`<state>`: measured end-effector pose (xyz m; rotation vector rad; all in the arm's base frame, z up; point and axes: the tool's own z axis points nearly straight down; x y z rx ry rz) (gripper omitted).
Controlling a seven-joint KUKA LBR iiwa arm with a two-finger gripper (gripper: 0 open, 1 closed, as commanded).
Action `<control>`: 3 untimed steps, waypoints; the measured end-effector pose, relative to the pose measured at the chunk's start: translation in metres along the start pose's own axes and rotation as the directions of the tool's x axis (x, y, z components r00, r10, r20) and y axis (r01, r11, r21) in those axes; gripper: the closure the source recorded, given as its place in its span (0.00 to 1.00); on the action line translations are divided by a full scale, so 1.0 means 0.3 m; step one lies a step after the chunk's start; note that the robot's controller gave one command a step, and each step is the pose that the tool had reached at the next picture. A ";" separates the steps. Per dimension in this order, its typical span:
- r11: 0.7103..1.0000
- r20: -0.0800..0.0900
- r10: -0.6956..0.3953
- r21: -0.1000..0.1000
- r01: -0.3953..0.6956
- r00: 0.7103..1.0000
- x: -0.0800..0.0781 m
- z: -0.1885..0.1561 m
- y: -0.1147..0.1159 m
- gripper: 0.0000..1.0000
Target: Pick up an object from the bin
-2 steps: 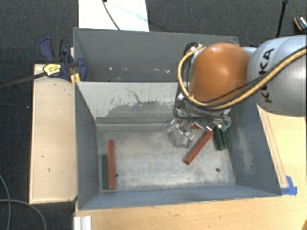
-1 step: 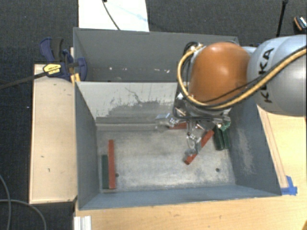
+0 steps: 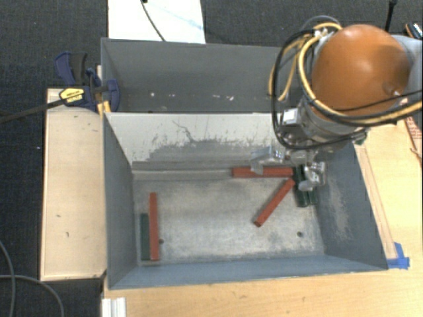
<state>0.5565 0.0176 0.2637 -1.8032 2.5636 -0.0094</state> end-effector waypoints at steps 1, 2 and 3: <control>0.990 -0.001 -0.141 -0.016 0.141 0.990 0.061 0.659 0.057 0.00; 0.990 0.001 -0.141 -0.009 0.141 0.990 0.059 0.644 0.050 1.00; 0.988 0.001 -0.151 -0.001 0.151 0.988 0.097 0.161 0.097 1.00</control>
Offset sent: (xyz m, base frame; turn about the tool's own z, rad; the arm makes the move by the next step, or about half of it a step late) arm -0.0185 -0.0121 -0.1937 -0.1454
